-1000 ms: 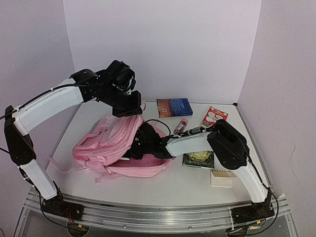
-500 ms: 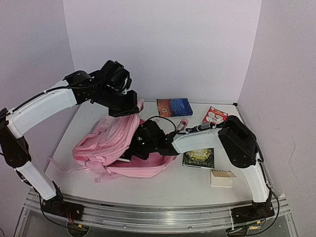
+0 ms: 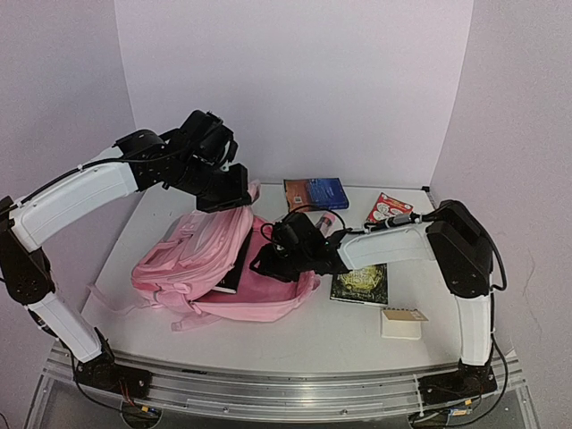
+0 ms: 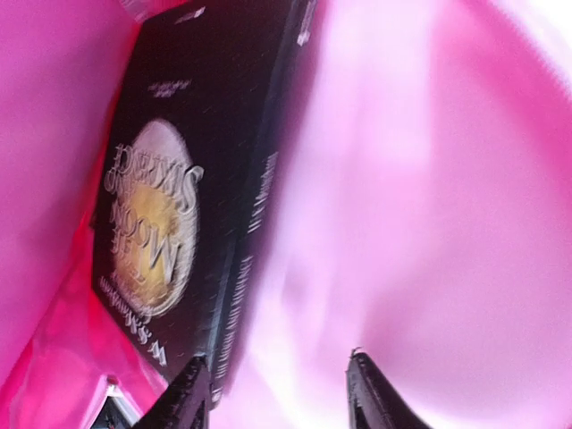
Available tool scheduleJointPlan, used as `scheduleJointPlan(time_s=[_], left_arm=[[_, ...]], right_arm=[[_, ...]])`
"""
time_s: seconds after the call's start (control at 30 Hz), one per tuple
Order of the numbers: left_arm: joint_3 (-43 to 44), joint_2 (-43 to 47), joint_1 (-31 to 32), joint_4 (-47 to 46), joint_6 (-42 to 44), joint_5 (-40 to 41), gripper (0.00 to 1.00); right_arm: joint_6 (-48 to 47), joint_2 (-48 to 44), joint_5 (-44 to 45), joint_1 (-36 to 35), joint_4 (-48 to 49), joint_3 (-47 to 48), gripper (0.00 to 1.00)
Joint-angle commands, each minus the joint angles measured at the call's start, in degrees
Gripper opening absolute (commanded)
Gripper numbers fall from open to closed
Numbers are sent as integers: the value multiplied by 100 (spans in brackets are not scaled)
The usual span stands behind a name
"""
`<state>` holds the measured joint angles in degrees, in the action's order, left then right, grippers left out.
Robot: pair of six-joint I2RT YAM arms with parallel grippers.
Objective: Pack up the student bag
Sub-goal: Place the book in the student bag, then adjust the book in the student bag.
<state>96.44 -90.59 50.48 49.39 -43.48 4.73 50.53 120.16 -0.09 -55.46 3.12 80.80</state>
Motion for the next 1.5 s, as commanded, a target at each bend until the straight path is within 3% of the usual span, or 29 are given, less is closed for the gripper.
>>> scheduleJointPlan(time_s=[0.0,0.1,0.53,0.73,0.9,1.3,1.47], left_arm=[[152,342,32,-665,63,61,0],[176,275,32,-684,80,-43,0],[211,129,32,-703,126,-238,0],[194,87,33,-729,146,-279,0],[236,28,33,-737,165,-309,0],[105,3,32,-812,143,-455,0],[71,-28,33,-884,132,-455,0]], right_arm=[[-348,6,33,6,-325,232,41],[-405,354,-235,6,-548,621,32],[-536,1343,-706,2,-935,1994,17],[-329,1633,-1091,1,-691,2331,17],[-233,1589,-938,9,-658,2275,22],[-428,2051,-984,8,-323,2943,21],[-203,1967,-1074,8,410,2703,19]])
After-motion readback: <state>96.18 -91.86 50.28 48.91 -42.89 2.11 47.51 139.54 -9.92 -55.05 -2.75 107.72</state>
